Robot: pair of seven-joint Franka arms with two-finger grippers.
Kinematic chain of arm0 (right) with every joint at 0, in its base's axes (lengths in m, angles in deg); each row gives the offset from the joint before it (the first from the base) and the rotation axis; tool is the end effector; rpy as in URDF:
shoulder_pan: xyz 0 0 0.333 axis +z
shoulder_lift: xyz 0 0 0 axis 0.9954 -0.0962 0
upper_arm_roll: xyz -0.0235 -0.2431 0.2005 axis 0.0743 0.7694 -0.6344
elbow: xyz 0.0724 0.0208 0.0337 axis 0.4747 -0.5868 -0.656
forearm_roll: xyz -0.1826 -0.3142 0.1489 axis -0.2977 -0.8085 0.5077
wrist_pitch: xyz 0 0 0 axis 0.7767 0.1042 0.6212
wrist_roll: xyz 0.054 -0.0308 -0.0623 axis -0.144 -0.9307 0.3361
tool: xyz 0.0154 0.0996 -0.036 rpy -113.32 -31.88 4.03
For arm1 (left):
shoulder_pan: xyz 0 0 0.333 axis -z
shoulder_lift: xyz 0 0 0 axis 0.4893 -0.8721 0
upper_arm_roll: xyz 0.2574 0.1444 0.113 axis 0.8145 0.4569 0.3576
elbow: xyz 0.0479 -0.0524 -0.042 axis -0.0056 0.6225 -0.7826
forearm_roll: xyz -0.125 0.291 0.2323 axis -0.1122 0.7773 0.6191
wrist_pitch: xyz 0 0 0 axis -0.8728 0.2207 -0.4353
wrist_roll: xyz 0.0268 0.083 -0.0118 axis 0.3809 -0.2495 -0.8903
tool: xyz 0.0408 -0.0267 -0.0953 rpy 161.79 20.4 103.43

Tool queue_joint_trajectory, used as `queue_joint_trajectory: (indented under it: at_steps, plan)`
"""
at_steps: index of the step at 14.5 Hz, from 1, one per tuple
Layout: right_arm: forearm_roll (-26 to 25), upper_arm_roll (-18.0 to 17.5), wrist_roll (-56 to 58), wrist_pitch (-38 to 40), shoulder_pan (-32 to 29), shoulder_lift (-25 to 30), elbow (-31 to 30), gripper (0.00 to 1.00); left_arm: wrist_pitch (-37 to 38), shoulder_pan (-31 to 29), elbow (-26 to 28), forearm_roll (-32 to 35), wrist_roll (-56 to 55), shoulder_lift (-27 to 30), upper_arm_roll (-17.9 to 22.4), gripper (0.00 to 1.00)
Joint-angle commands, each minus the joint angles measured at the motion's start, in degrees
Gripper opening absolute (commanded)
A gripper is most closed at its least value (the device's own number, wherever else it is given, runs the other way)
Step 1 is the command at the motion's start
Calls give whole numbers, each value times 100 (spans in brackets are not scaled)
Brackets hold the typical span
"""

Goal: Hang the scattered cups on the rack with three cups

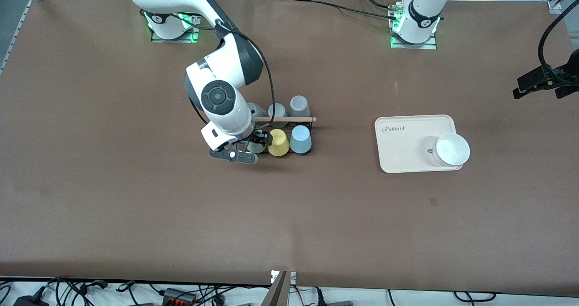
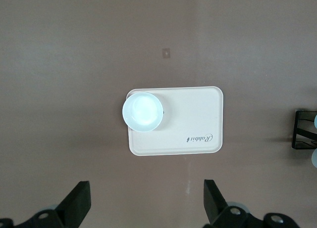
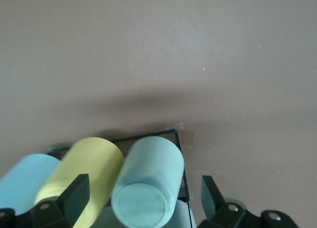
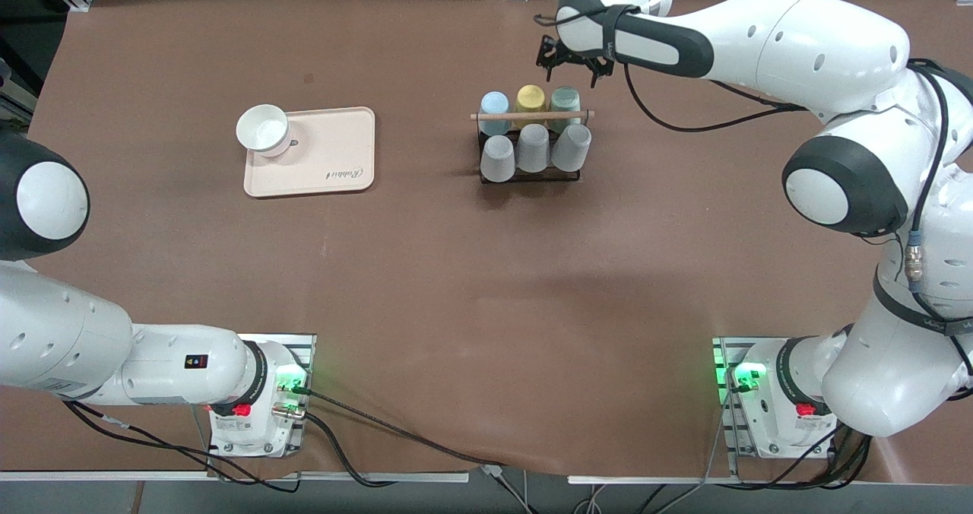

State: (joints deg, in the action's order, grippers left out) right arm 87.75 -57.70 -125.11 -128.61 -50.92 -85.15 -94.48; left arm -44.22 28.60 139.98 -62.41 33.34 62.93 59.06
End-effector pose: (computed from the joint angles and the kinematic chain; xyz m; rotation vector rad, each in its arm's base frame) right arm 0.5987 0.3973 0.3575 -3.0919 0.2819 0.0592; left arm 0.5733 0.0243 0.6420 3.1204 0.0604 -0.0775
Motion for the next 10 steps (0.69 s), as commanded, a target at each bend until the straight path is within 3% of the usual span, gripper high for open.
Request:
queue_joint_trajectory:
  at_steps: [1, 5, 10]
  plan:
    - [12, -1, -45, 742, -270, 235, 438, 100, 77, -10, -69, -29, 86, 14, -2, 100]
    - [-32, -10, 725, 1719, -1191, 279, 1310, 100, 86, -10, -69, -20, 86, 14, -11, 100]
    - [-41, -27, 2079, 2124, -2326, 648, 1416, 100, 86, -10, -69, -20, 86, 49, -2, 100]
